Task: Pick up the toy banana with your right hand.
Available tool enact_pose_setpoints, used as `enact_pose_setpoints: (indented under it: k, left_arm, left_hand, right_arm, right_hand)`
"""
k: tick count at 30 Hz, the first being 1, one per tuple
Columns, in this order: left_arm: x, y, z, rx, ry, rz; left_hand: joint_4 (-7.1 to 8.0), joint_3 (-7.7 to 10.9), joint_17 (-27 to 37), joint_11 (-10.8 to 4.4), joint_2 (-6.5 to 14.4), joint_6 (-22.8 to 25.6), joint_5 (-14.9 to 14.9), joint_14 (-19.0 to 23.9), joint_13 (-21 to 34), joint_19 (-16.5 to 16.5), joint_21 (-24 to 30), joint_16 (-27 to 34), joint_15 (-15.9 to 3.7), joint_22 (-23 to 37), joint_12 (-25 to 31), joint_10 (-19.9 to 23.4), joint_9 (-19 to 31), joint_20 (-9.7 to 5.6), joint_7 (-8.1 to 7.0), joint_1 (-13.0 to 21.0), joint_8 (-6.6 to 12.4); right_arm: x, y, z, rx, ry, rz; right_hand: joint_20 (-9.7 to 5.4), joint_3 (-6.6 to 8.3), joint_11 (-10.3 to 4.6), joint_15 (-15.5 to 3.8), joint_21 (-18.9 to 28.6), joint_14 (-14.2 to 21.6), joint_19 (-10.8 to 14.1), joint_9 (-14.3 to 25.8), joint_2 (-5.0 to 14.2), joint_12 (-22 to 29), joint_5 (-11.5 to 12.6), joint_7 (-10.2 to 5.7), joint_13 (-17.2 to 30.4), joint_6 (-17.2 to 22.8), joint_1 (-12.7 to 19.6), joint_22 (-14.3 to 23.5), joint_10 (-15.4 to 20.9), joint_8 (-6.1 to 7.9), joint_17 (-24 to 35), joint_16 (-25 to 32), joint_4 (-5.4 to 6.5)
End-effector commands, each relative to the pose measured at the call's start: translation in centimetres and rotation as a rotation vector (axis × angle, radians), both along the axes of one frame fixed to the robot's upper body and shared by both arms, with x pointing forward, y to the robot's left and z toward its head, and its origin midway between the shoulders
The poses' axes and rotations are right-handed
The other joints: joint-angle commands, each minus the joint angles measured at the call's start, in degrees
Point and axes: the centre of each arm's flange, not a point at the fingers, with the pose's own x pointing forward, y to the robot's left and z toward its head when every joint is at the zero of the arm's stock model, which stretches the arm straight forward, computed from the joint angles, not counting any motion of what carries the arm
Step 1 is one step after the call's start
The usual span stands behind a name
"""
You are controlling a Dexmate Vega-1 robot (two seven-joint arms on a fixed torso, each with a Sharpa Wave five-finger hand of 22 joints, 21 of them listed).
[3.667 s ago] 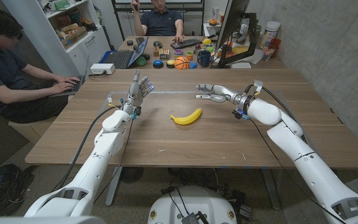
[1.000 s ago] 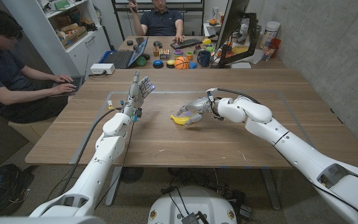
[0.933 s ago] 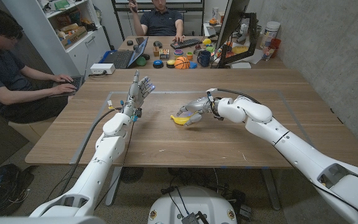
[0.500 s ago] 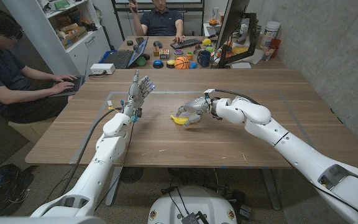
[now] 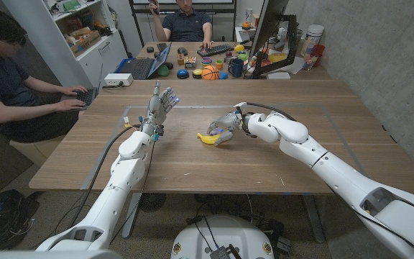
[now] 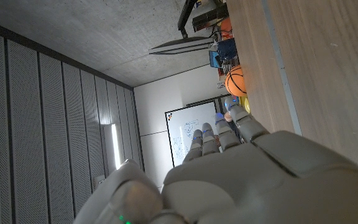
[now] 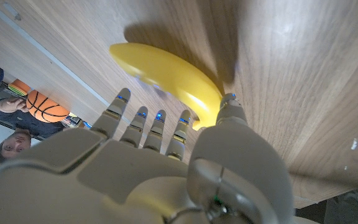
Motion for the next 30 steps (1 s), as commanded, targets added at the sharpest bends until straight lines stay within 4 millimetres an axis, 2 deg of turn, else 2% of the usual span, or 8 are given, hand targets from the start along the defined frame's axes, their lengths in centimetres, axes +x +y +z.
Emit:
enact_pose_setpoints:
  k: [1, 2, 4, 6, 7, 10, 17, 30]
  left_arm:
    - [-0.3, -0.2, 0.6, -0.004, -0.025, -0.007]
    - [-0.3, -0.3, 0.7, -0.005, -0.027, -0.008]
    - [-0.3, -0.4, 0.9, -0.002, -0.031, -0.011]
    - [-0.3, -0.4, 1.0, 0.0, -0.033, -0.013]
    - [-0.2, -0.5, 1.1, 0.001, -0.034, -0.014]
    - [-0.2, -0.6, 1.2, 0.004, -0.032, -0.016]
    - [0.0, -0.7, 1.1, 0.013, -0.018, -0.013]
    - [0.0, -0.6, 0.8, 0.013, -0.004, -0.004]
  left_hand:
    - [0.06, -0.31, 0.3, -0.06, 0.2, 0.5, 0.0, 0.8, 0.2, 0.4, 0.3, 0.2, -0.17, 0.3, 0.3, 0.5, 0.1, -0.01, -0.05, 0.7, 0.38]
    - [0.06, -0.31, 0.3, -0.08, 0.2, 0.5, 0.0, 0.8, 0.2, 0.4, 0.3, 0.3, -0.23, 0.3, 0.3, 0.6, 0.1, 0.02, -0.06, 0.7, 0.38]
    - [0.05, -0.32, 0.3, -0.18, 0.2, 0.6, 0.0, 0.9, 0.2, 0.4, 0.3, 0.3, -0.29, 0.3, 0.3, 0.6, 0.1, -0.01, -0.06, 0.7, 0.39]
    - [0.04, -0.33, 0.3, -0.13, 0.2, 0.6, 0.0, 0.9, 0.2, 0.4, 0.3, 0.3, -0.3, 0.3, 0.3, 0.7, 0.1, 0.0, -0.09, 0.7, 0.38]
    - [0.04, -0.33, 0.3, -0.15, 0.2, 0.6, 0.0, 0.9, 0.2, 0.4, 0.3, 0.3, -0.32, 0.3, 0.3, 0.7, 0.1, -0.02, -0.1, 0.7, 0.38]
    - [0.03, -0.34, 0.3, -0.09, 0.2, 0.6, 0.0, 0.9, 0.2, 0.4, 0.3, 0.2, -0.37, 0.3, 0.3, 0.8, 0.1, 0.01, -0.15, 0.7, 0.37]
    - [0.01, -0.35, 0.3, -0.16, 0.3, 0.6, 0.0, 0.9, 0.2, 0.4, 0.2, 0.2, -0.32, 0.3, 0.3, 0.8, 0.1, 0.02, -0.24, 0.8, 0.33]
    - [-0.04, -0.38, 0.3, -0.22, 0.3, 0.9, 0.0, 0.8, 0.2, 0.4, 0.2, 0.1, -0.37, 0.3, 0.3, 0.8, 0.1, 0.06, -0.34, 0.9, 0.39]
  right_arm:
    - [1.0, -0.6, -0.3, 0.044, -0.016, 0.003]
    - [1.0, -0.6, -0.3, 0.05, -0.018, 0.008]
    - [1.0, -0.6, -0.4, 0.065, -0.04, 0.023]
    - [0.9, -0.7, -0.4, 0.088, -0.056, 0.043]
    - [0.9, -0.7, -0.4, 0.096, -0.065, 0.051]
    - [0.9, -0.7, -0.4, 0.111, -0.072, 0.062]
    - [0.5, -0.8, 0.1, 0.138, -0.083, 0.082]
    - [-0.3, -1.4, 1.5, 0.138, -0.103, 0.087]
  right_hand:
    - [-0.68, 0.24, -1.36, -1.41, 0.5, 1.3, 0.9, 0.2, 0.27, 1.0, 0.8, -0.06, 0.2, 3.9, 1.5, 0.2, 2.3, 1.34, 0.1, 0.7, -0.6]
    - [-0.76, 0.3, -1.56, -1.58, 0.6, 1.6, 1.0, 0.3, 0.39, 1.1, 1.0, -0.06, 0.2, 4.8, 1.7, 0.2, 2.7, 1.62, 0.1, 0.7, -0.64]
    - [-1.43, 0.62, -2.41, -2.66, 0.8, 3.0, 1.9, 0.4, 1.07, 1.6, 1.6, -0.11, 0.2, 9.0, 3.1, 0.2, 4.3, 3.03, 0.1, 0.9, -0.84]
    - [-2.7, 1.06, -4.53, -4.84, 1.3, 5.8, 3.5, 0.6, 2.13, 2.7, 2.3, -0.19, 0.3, 15.9, 5.1, 0.1, 7.6, 5.4, 0.0, 1.3, -0.97]
    - [-3.32, 1.17, -5.09, -5.58, 1.5, 6.7, 4.4, 0.7, 2.46, 3.2, 2.4, -0.22, 0.2, 18.2, 5.8, 0.2, 9.3, 6.17, 0.0, 1.3, -0.96]
    - [-4.13, 1.2, -5.91, -6.71, 1.8, 8.3, 5.4, 0.8, 2.97, 3.9, 2.5, -0.26, 0.1, 22.5, 6.6, 0.2, 11.7, 7.67, 0.0, 1.3, -0.78]
    - [-5.05, 1.25, -6.77, -7.78, 2.1, 9.8, 6.7, 1.2, 3.65, 4.2, 2.5, -0.35, 0.0, 26.6, 7.5, 0.2, 13.5, 9.21, 0.1, 1.3, -0.53]
    - [-5.17, 1.23, -6.85, -7.95, 2.1, 10.0, 6.8, 1.2, 3.71, 4.2, 2.4, -0.39, 0.0, 27.1, 7.7, 0.2, 13.7, 9.31, 0.1, 1.2, -0.54]
